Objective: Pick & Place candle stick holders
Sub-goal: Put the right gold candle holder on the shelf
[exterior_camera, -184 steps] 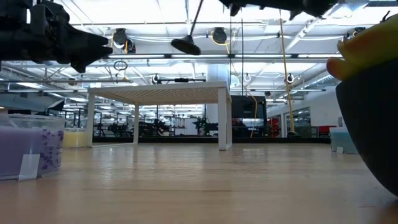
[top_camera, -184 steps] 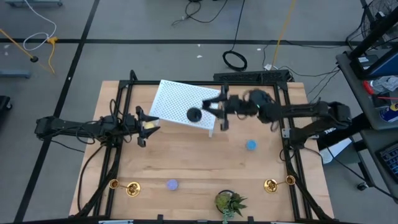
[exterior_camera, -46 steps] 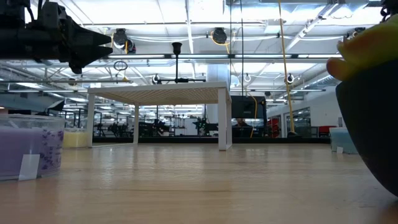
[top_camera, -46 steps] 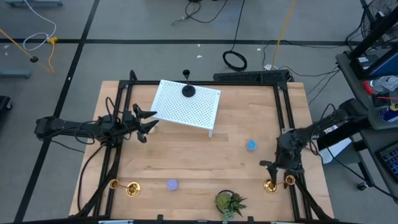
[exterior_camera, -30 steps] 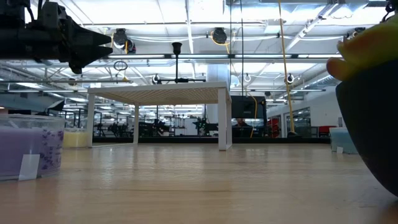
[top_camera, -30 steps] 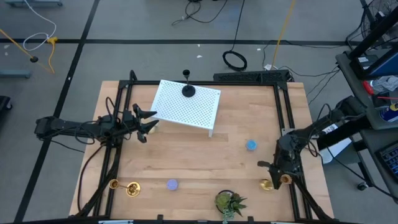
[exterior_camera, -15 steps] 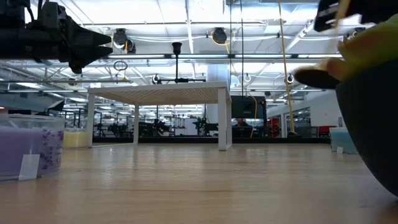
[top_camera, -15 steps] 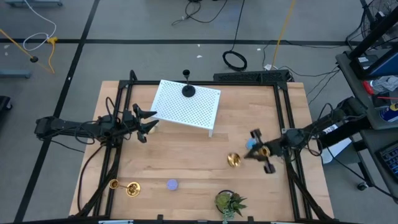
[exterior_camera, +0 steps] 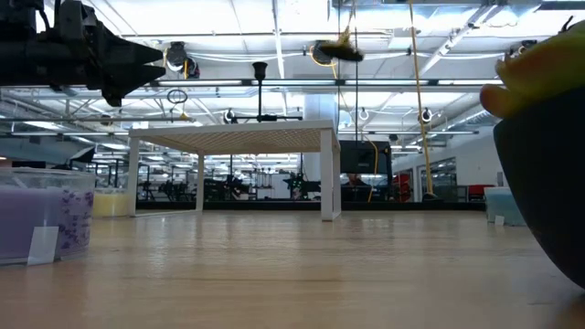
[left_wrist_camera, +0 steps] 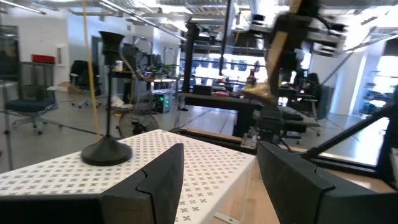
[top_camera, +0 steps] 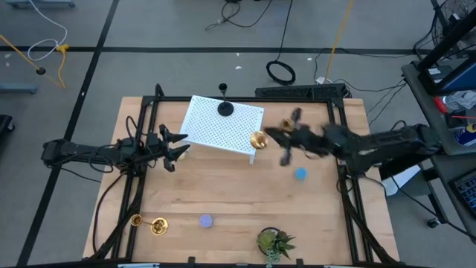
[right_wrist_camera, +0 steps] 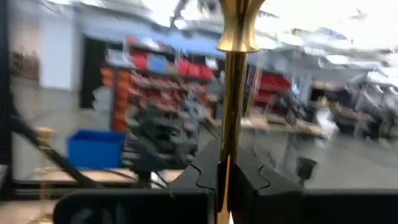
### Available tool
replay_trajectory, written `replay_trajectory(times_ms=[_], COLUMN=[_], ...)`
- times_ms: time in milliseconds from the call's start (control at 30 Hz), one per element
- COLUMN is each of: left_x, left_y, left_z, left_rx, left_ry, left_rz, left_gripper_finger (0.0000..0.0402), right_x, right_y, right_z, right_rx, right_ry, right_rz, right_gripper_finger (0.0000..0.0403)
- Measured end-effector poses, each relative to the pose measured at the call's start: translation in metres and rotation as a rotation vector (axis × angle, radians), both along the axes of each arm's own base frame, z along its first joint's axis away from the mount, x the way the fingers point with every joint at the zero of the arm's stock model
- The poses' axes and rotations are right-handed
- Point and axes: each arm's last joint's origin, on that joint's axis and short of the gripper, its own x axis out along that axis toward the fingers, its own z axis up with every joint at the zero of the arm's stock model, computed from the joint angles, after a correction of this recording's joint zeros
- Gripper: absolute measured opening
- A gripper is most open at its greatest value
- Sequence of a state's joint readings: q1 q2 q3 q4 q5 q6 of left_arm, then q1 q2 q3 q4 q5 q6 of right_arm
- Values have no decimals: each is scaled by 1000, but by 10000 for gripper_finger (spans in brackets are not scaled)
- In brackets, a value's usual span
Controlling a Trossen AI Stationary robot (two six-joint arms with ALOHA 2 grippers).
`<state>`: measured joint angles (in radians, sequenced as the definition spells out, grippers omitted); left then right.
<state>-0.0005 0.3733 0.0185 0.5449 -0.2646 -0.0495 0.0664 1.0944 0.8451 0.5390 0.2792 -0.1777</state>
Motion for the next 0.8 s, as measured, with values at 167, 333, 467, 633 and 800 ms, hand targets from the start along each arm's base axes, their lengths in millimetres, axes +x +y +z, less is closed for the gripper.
replay_trajectory(times_ms=[167, 333, 467, 633, 800], left_x=[0, 0, 0, 1, 2], left_y=[0, 0, -1, -2, -4], left_z=[0, 0, 0, 0, -5], left_rx=[-4, -4, -1, 8, 45], left_ry=[-1, 1, 2, 4, 62], left_rz=[-3, -6, -20, -64, -135], left_gripper_finger=[212, 212, 212, 211, 212], right_x=[38, 55, 55, 59, 63], right_y=[-53, -114, -149, -172, -174], right_z=[10, -1, -15, -35, -41], right_rx=[64, 167, 199, 235, 248], right_ry=[93, 133, 159, 196, 217], right_rz=[-9, -56, -130, -187, -182], right_gripper_finger=[6, 6, 6, 6, 6])
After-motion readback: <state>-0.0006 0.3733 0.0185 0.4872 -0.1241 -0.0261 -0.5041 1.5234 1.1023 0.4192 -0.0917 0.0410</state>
